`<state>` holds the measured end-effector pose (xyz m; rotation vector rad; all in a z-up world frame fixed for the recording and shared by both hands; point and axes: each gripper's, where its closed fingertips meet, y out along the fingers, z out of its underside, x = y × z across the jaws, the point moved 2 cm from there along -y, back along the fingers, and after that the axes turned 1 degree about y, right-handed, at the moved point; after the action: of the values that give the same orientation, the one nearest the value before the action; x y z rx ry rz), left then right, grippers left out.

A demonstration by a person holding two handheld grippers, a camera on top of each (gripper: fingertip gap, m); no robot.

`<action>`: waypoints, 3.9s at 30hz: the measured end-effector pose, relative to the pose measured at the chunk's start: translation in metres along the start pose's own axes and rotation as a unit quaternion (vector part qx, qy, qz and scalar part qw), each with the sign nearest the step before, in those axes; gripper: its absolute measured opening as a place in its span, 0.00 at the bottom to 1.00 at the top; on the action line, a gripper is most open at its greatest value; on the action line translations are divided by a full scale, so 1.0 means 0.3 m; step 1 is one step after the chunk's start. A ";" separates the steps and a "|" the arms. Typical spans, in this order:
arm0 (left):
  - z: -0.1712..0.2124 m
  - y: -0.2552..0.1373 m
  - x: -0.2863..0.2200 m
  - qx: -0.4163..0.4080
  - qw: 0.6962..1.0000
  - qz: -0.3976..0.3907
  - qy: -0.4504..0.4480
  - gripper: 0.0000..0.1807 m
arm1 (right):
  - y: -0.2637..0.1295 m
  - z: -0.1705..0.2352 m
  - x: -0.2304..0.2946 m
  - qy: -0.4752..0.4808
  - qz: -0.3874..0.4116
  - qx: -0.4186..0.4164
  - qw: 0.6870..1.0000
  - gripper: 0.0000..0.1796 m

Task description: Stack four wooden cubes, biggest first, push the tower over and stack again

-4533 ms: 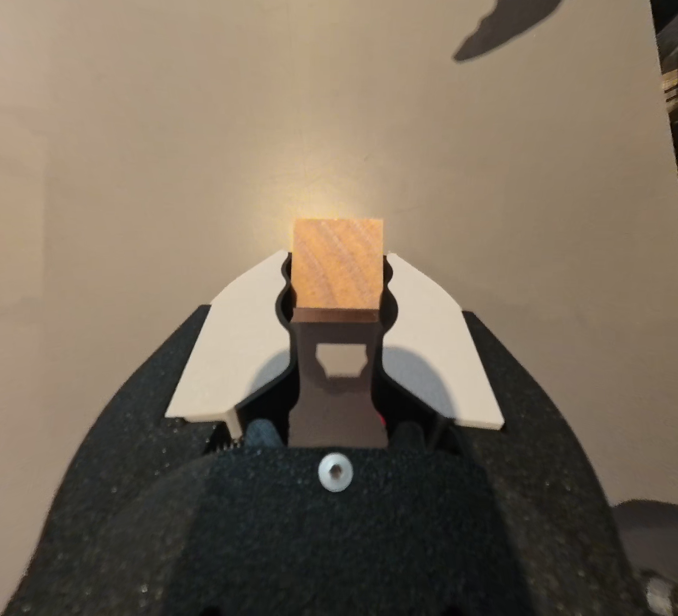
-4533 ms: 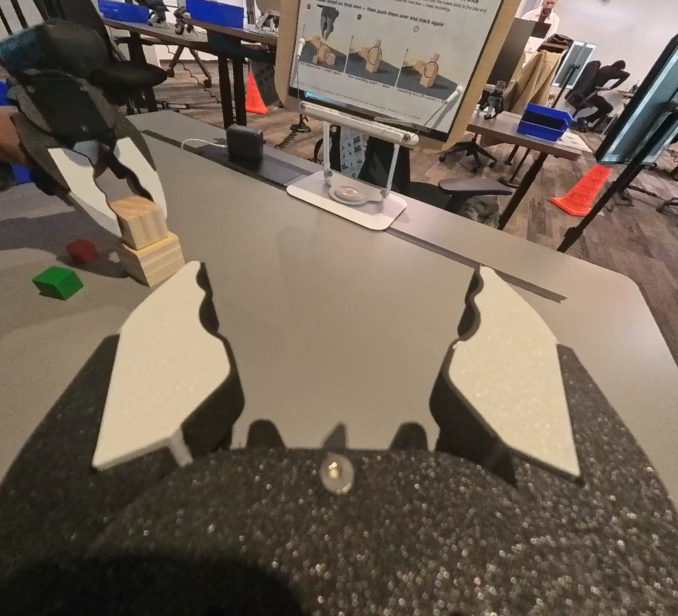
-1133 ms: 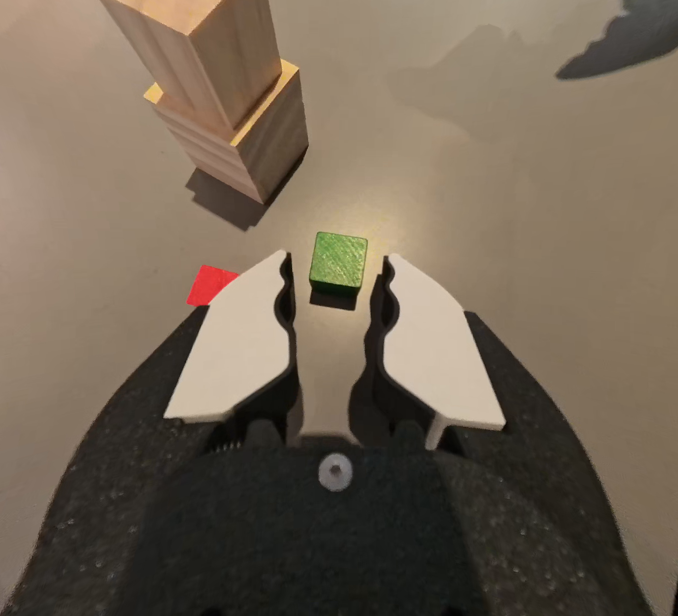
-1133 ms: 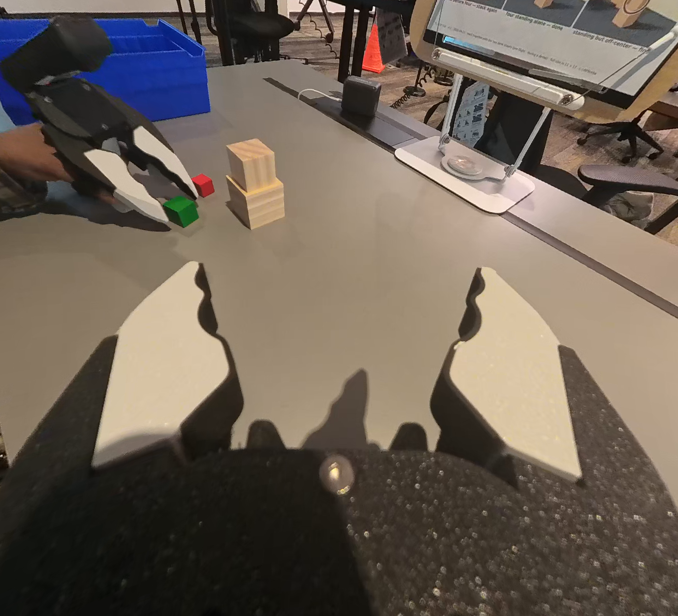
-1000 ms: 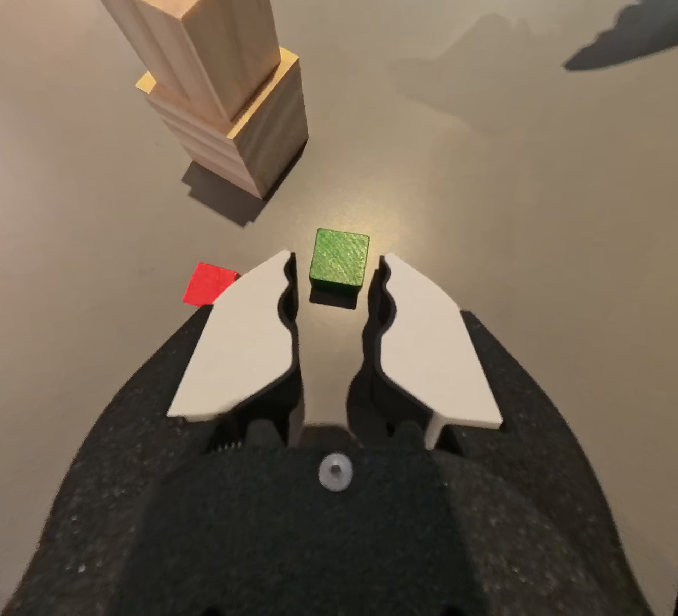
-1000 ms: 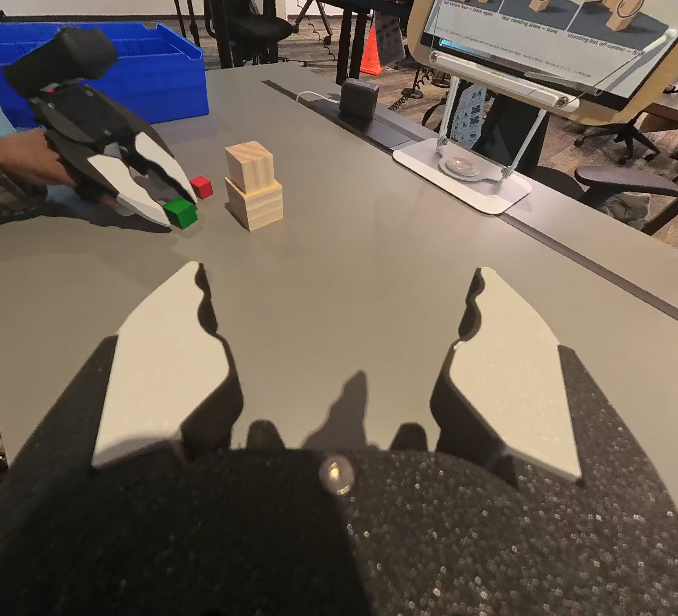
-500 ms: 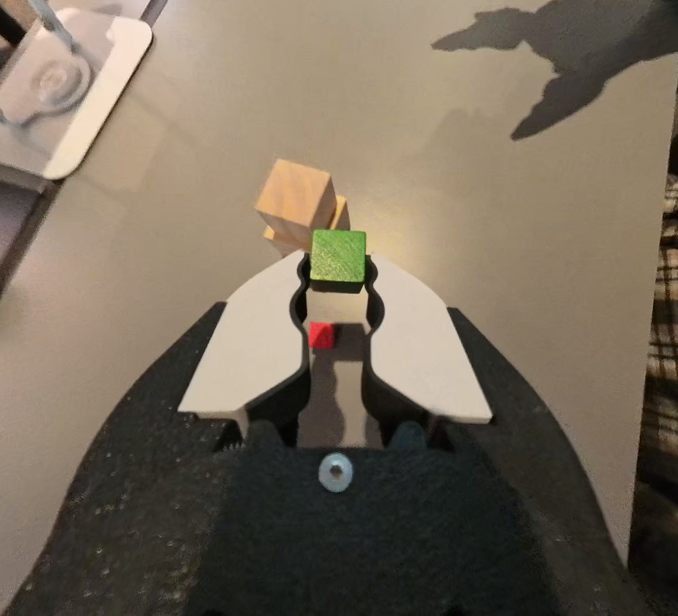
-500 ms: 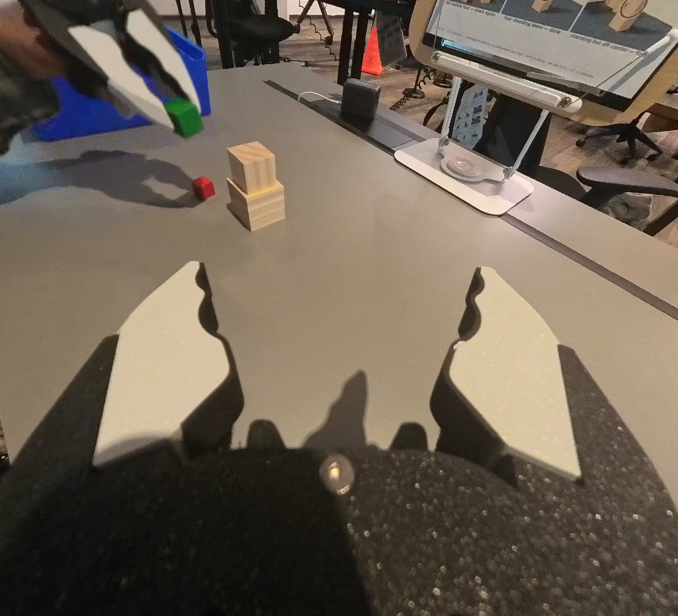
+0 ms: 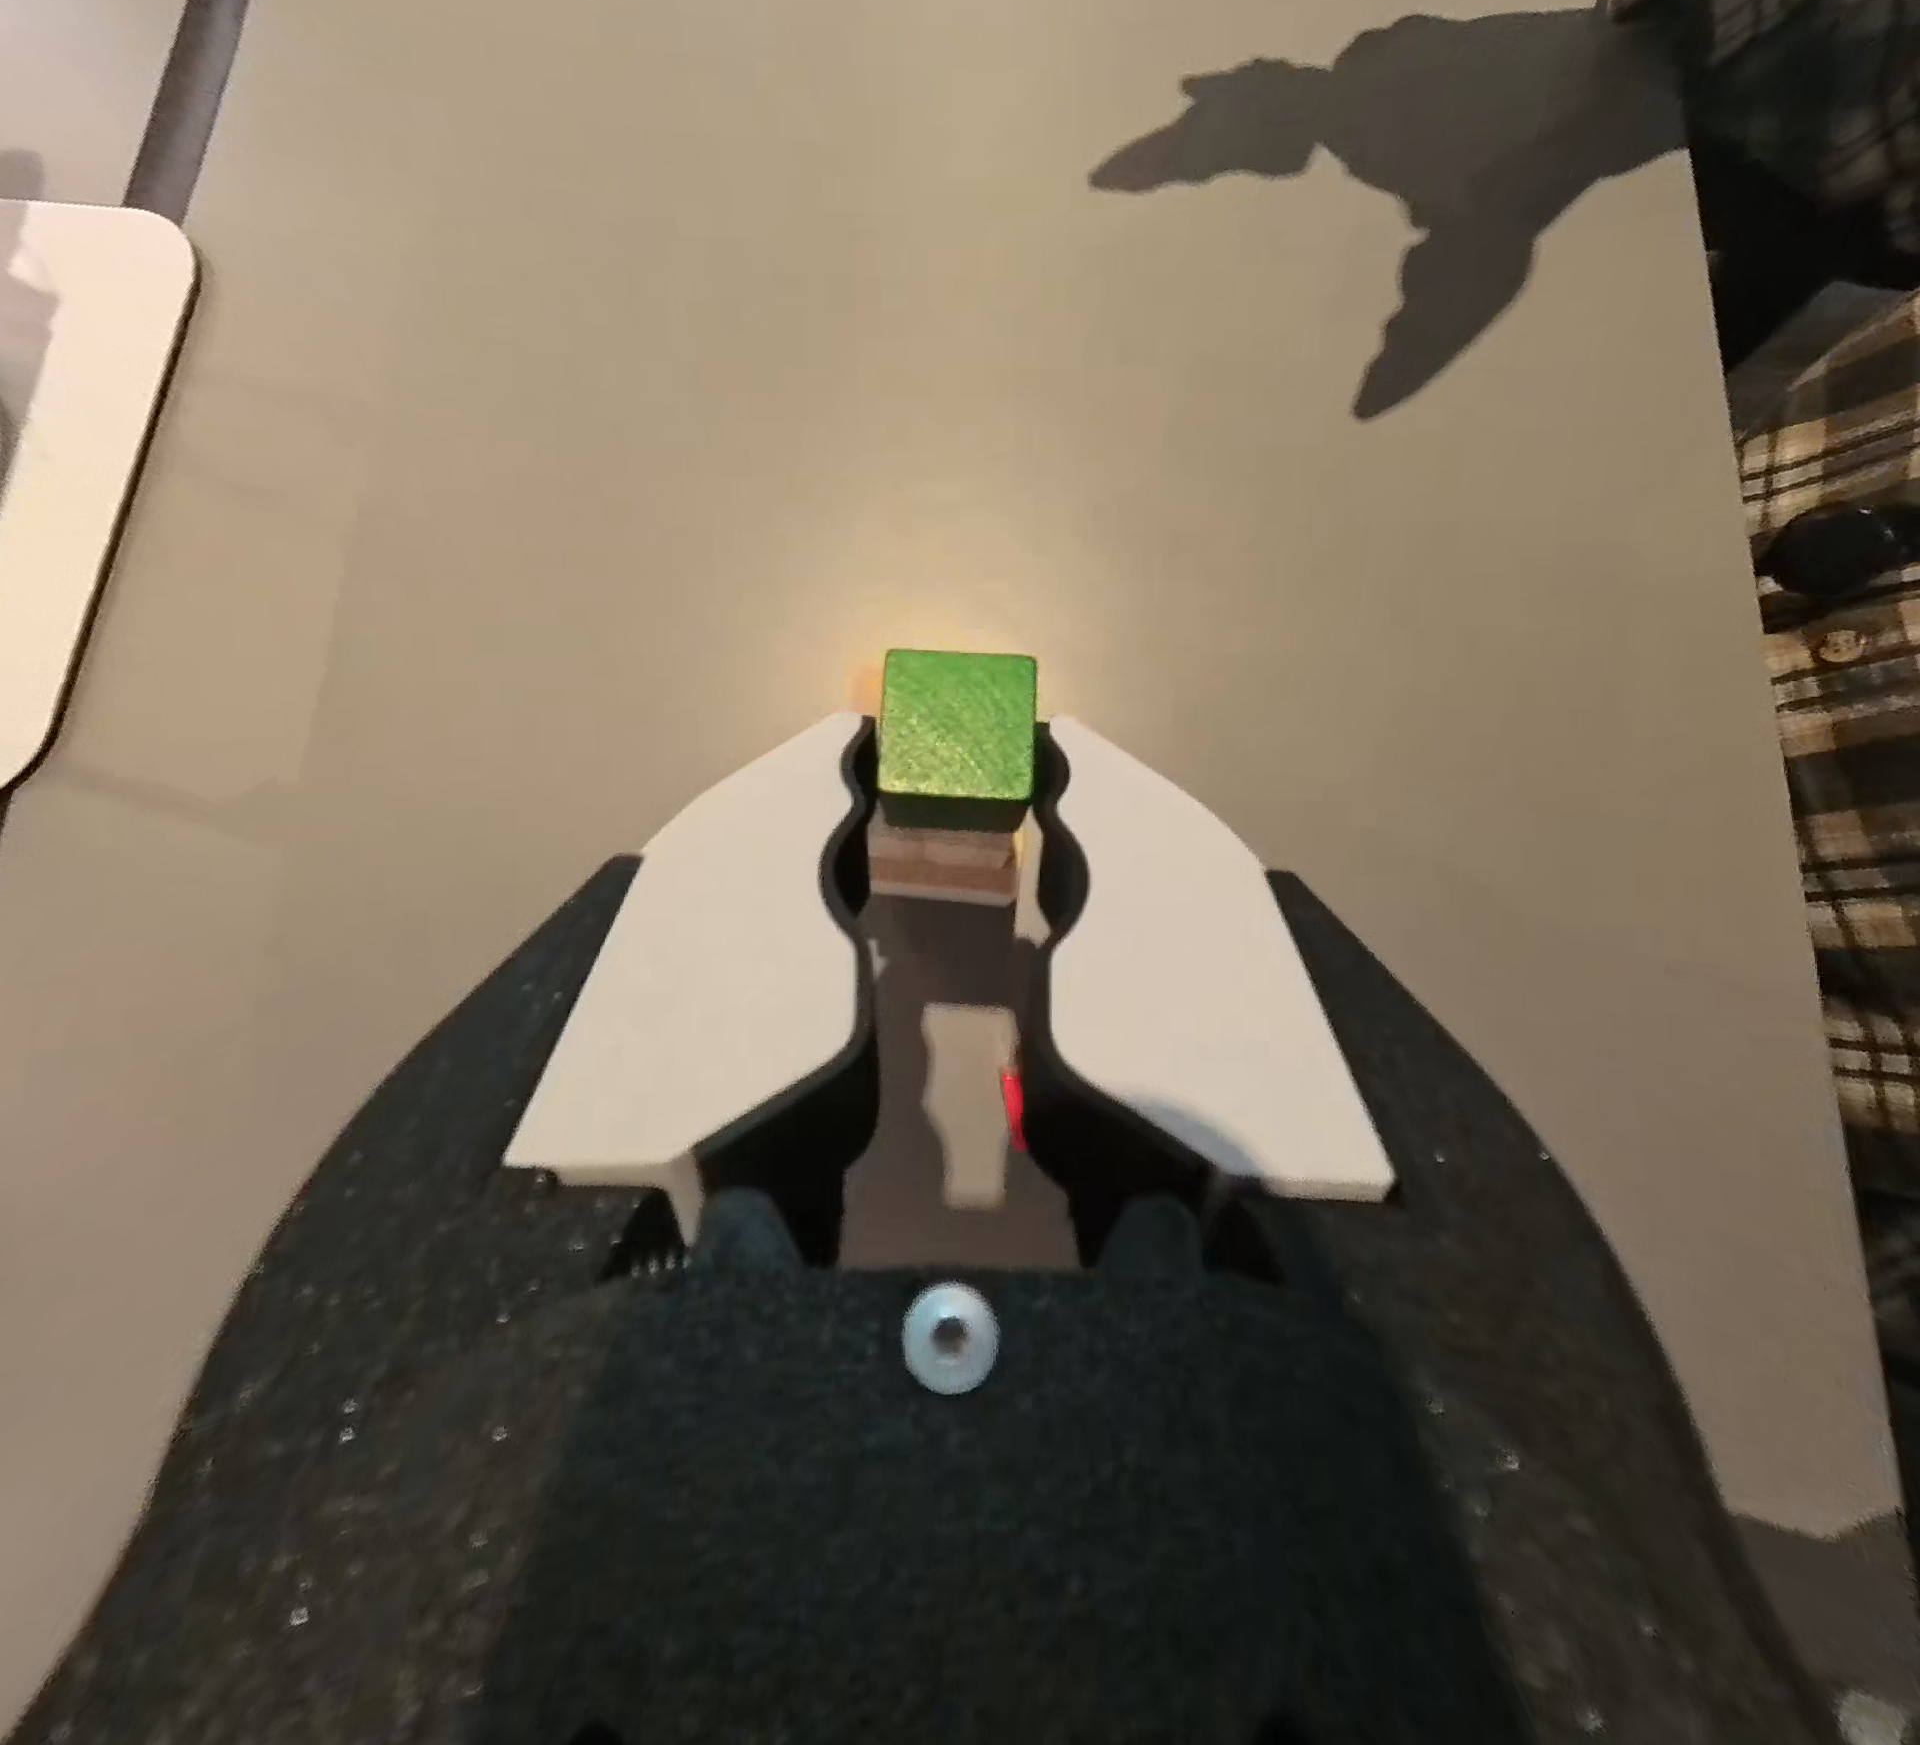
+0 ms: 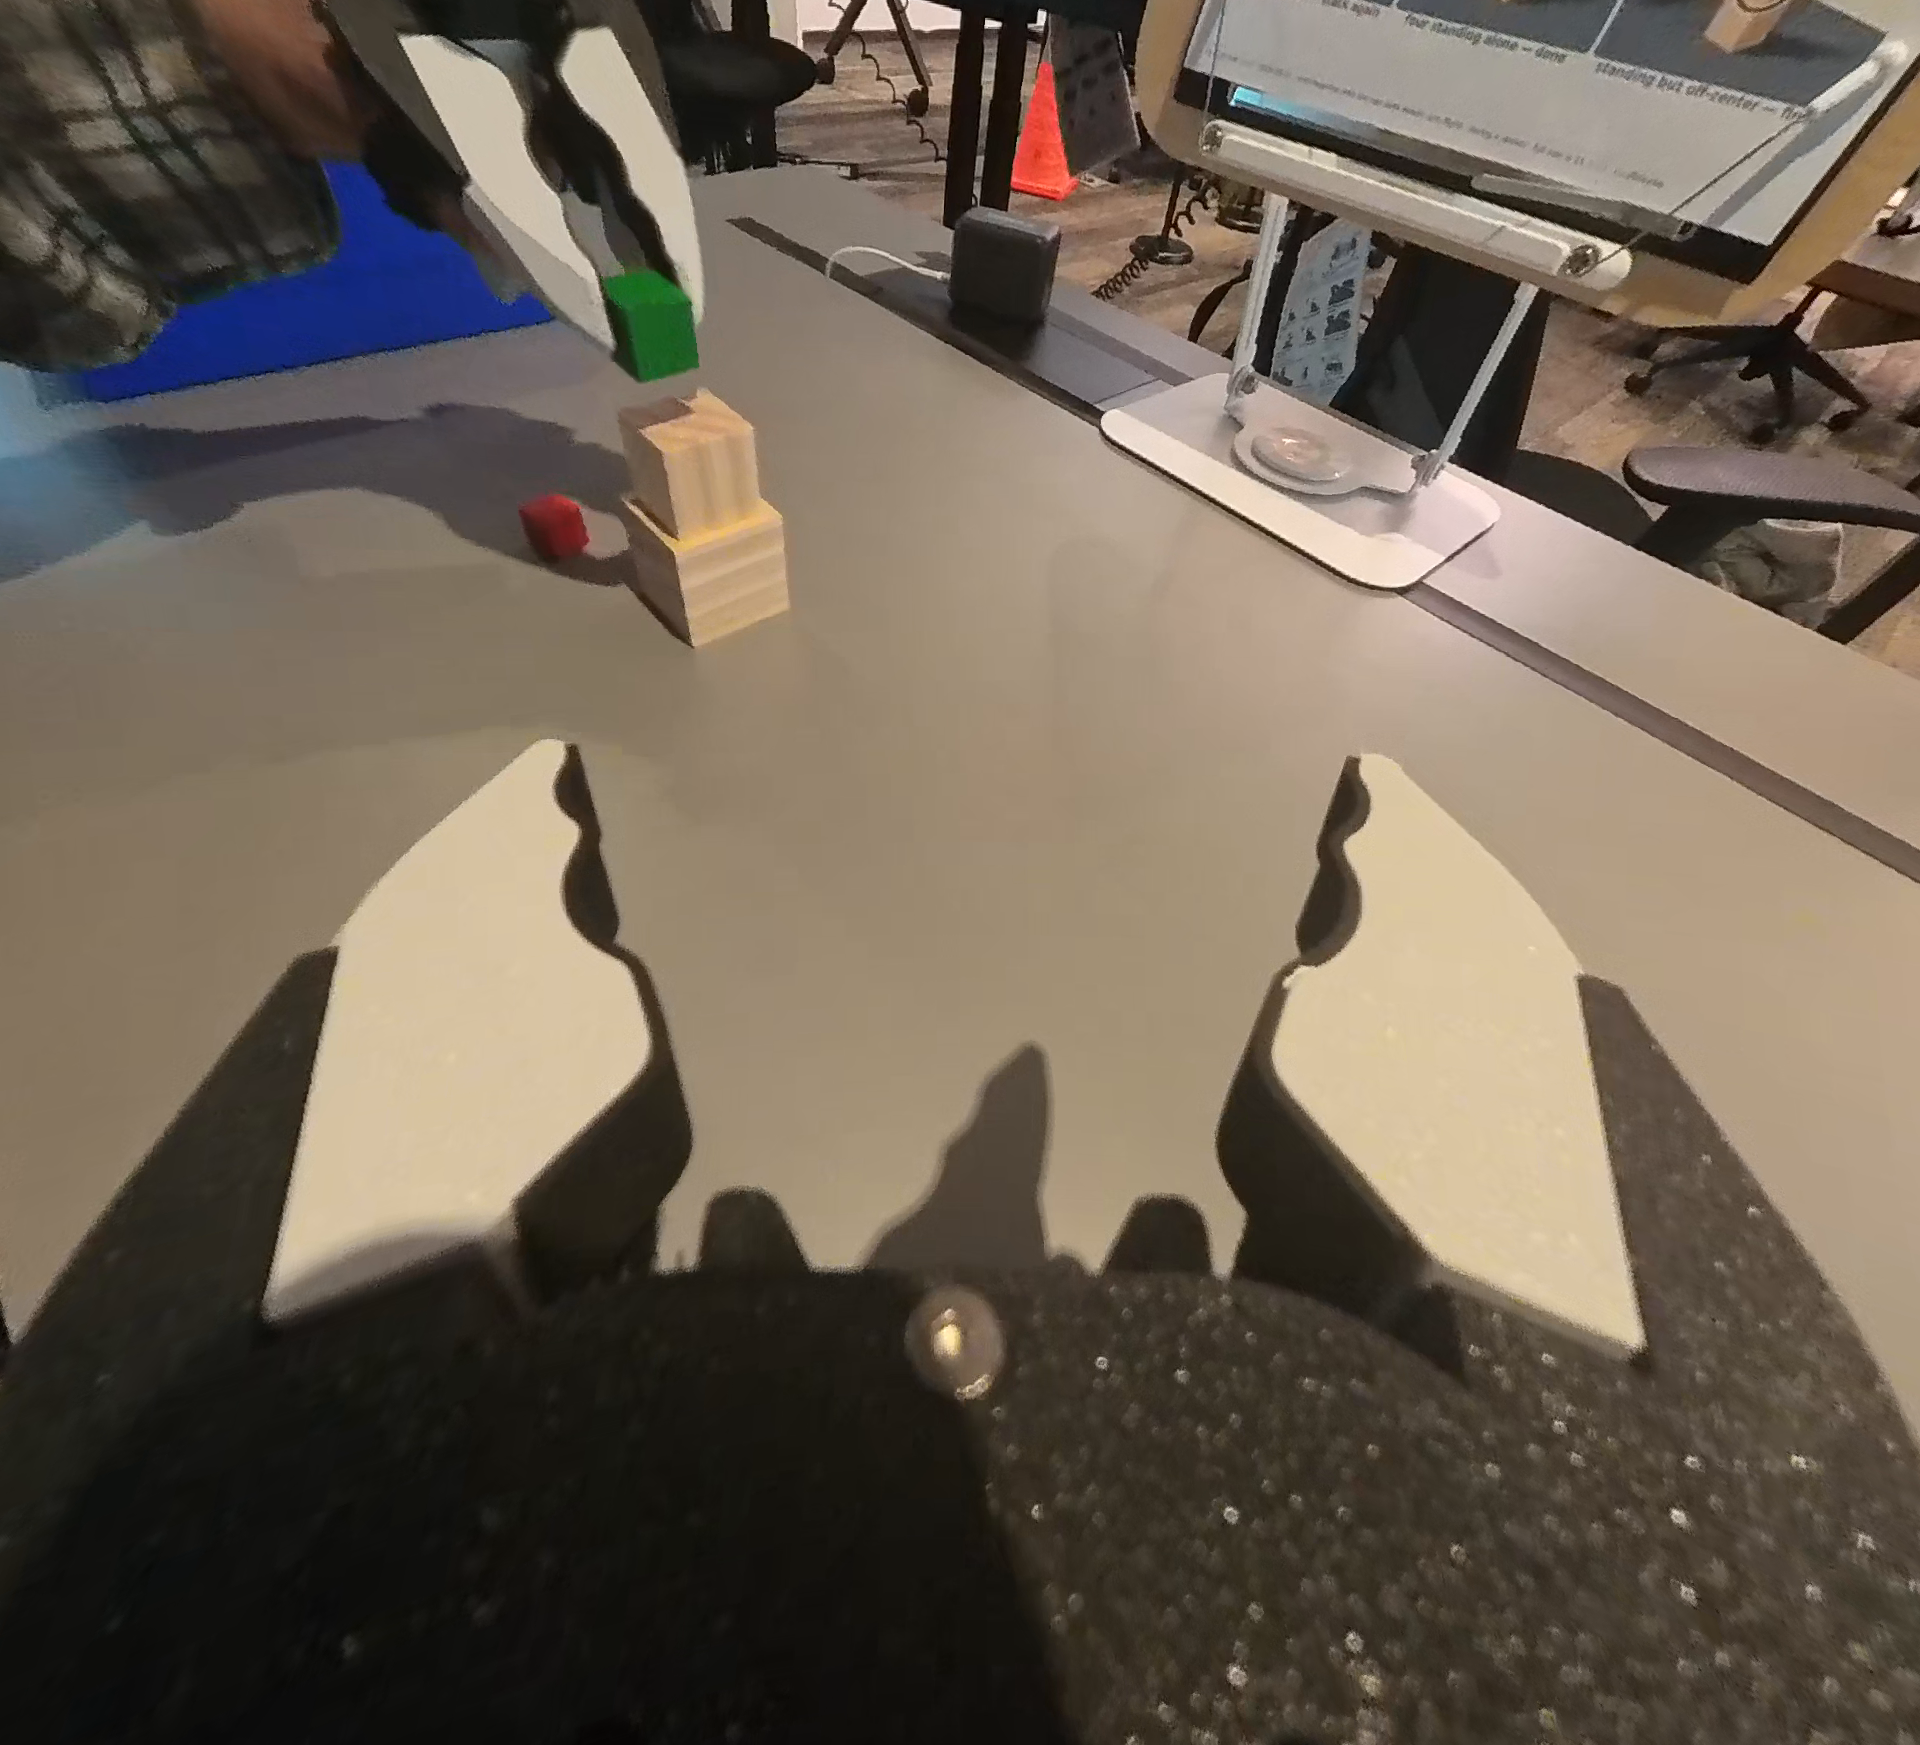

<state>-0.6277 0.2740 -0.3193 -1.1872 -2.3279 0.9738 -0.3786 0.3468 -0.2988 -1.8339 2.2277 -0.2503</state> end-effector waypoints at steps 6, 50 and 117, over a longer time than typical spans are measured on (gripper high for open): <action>0.006 0.026 0.011 -0.005 1.000 0.010 -0.007 0.16 | 0.004 0.004 0.000 0.000 0.000 0.002 1.000 0.72; 0.154 -0.191 -0.009 -0.090 0.989 -0.104 -0.060 0.37 | 0.002 0.007 -0.004 0.001 0.000 0.004 1.000 0.72; -0.035 -0.020 -0.006 0.016 1.000 0.015 0.001 0.12 | 0.029 0.028 0.014 0.001 -0.009 0.019 1.000 0.72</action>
<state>-0.6241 0.2746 -0.3075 -1.2138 -2.2914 1.0159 -0.3852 0.3446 -0.3097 -1.8360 2.1919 -0.2961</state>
